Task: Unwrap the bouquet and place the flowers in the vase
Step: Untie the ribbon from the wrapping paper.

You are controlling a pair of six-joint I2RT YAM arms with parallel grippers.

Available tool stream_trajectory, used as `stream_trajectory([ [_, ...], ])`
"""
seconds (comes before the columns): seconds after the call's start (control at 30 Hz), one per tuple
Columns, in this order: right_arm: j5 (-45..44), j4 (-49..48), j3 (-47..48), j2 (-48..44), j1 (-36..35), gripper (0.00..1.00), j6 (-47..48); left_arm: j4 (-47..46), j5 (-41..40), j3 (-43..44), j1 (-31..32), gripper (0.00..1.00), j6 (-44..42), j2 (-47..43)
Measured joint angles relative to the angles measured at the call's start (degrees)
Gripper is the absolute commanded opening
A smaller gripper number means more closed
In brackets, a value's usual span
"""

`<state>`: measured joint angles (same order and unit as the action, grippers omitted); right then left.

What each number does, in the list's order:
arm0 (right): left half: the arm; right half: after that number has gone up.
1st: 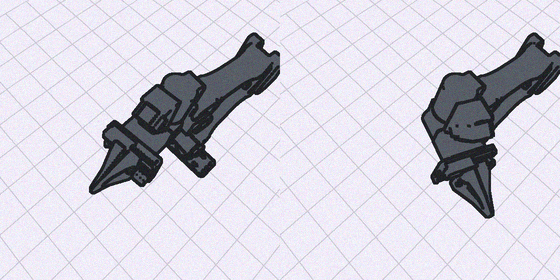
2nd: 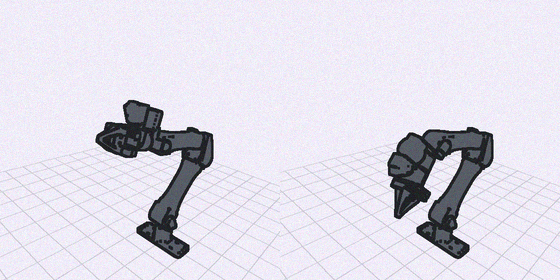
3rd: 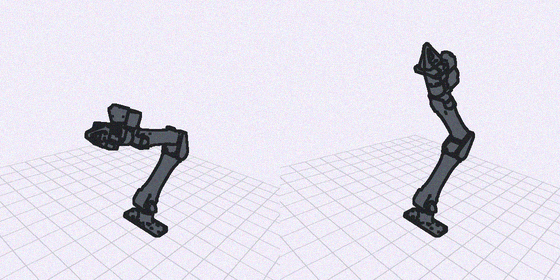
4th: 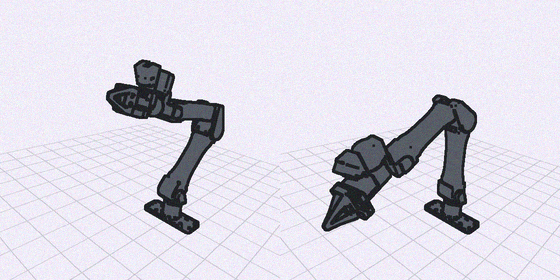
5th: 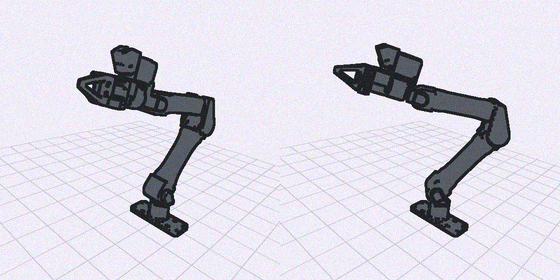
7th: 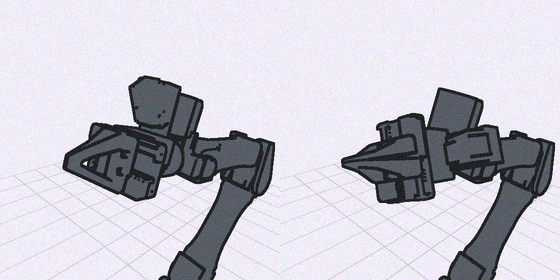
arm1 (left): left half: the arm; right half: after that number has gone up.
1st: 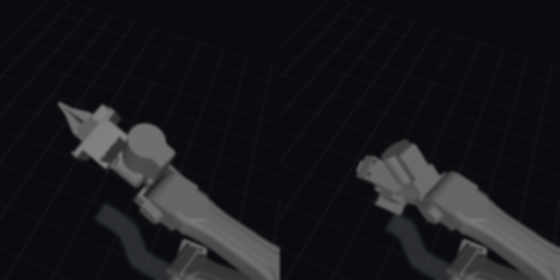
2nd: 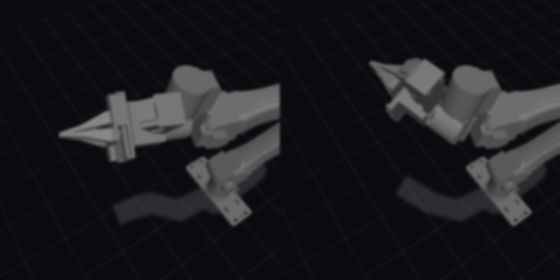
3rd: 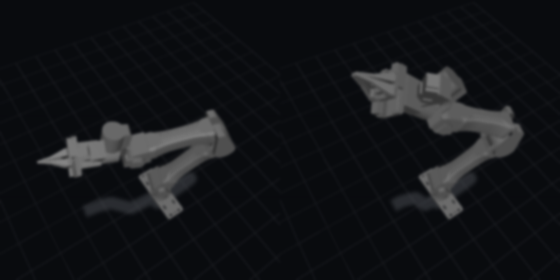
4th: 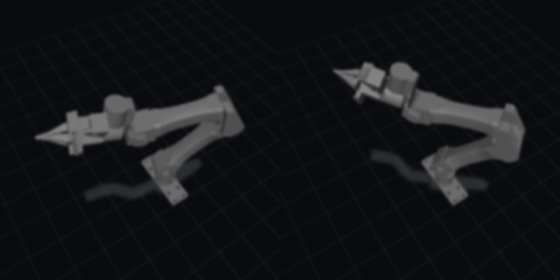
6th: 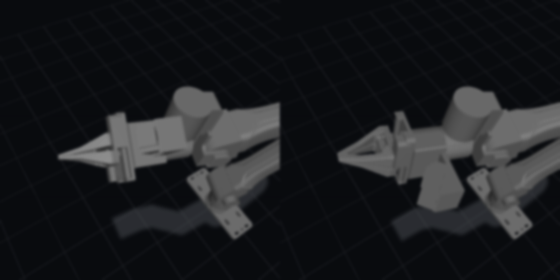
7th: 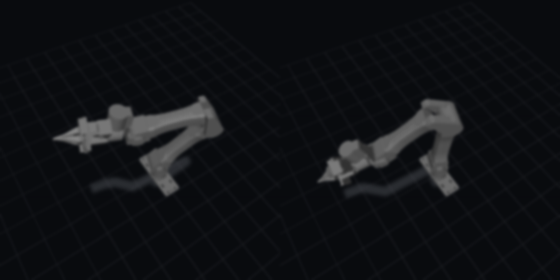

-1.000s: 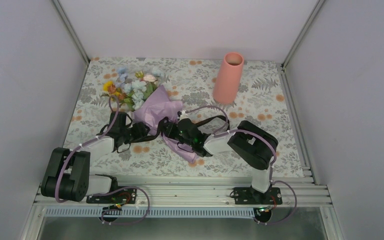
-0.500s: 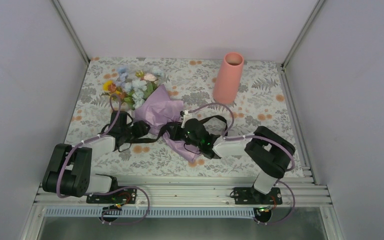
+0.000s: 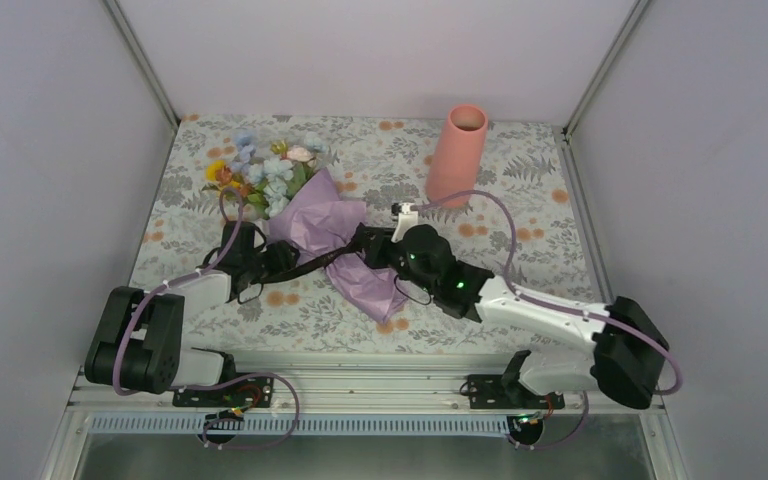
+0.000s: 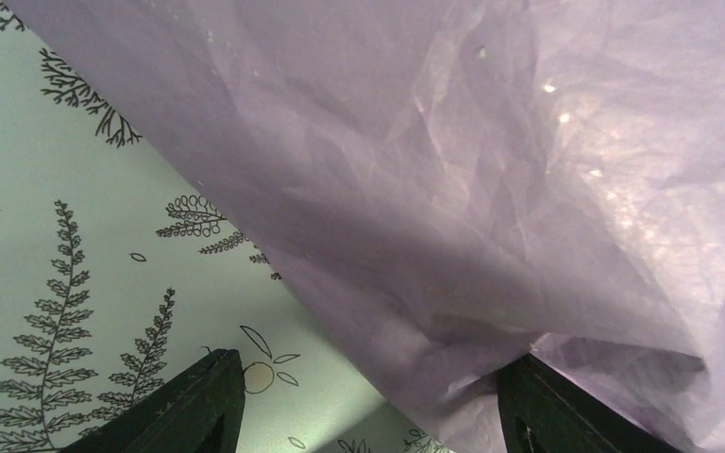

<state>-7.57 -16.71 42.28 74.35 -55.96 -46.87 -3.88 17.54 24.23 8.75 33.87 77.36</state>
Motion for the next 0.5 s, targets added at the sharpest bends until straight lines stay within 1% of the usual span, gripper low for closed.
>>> stream_trajectory([
  [0.1, -3.21, 7.32, 2.93, -3.67, 0.0, 0.04, 1.86, 0.07, -0.39, 0.09, 0.04, 0.68, 0.02, 0.0],
  [0.2, -6.71, 14.6, 8.5, -6.56, 0.0, 0.04, 4.7, 0.74, -0.61, 0.44, 0.04, 0.68, 0.02, 0.0],
  [0.37, -11.54, 23.71, 19.02, -9.77, 0.0, 0.04, 9.66, 2.27, -1.14, 1.16, 0.11, 0.68, 0.02, 0.0],
  [0.5, -14.6, 29.16, 26.95, -10.99, 0.02, 0.04, 13.16, 3.32, -1.51, 1.62, 0.11, 0.68, -0.02, 0.02],
])
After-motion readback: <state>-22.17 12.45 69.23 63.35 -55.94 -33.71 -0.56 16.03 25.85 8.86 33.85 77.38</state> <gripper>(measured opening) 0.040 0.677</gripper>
